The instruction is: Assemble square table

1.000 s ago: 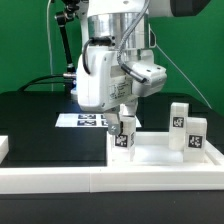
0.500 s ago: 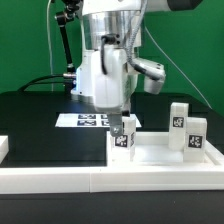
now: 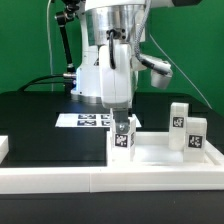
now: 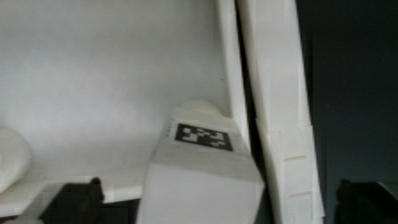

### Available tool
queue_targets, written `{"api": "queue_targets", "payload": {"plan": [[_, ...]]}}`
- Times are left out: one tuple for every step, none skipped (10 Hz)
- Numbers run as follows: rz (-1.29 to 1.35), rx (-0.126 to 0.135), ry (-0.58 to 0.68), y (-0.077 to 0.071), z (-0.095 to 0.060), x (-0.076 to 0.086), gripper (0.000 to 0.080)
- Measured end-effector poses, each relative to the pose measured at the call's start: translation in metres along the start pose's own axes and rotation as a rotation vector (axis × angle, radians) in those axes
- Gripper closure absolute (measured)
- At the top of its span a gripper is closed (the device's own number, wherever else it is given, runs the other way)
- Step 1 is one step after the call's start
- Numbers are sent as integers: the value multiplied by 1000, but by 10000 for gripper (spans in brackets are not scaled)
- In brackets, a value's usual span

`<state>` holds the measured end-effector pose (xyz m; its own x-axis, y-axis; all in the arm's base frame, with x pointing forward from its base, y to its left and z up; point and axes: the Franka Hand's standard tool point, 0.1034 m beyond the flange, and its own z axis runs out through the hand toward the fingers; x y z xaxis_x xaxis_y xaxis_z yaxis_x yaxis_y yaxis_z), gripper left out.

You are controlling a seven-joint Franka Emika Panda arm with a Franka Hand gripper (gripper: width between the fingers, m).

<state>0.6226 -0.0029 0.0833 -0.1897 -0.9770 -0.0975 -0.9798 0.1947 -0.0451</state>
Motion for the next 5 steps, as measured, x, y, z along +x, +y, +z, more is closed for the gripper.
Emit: {"api": "queue_targets", "payload": {"plan": [[0,-1,1,0,0,0,151],[0,-1,1,0,1,0,151],[0,-2,1,1,1,0,151],[0,-2,2,1,1,0,151],[0,-2,2,1,2,1,151]]}}
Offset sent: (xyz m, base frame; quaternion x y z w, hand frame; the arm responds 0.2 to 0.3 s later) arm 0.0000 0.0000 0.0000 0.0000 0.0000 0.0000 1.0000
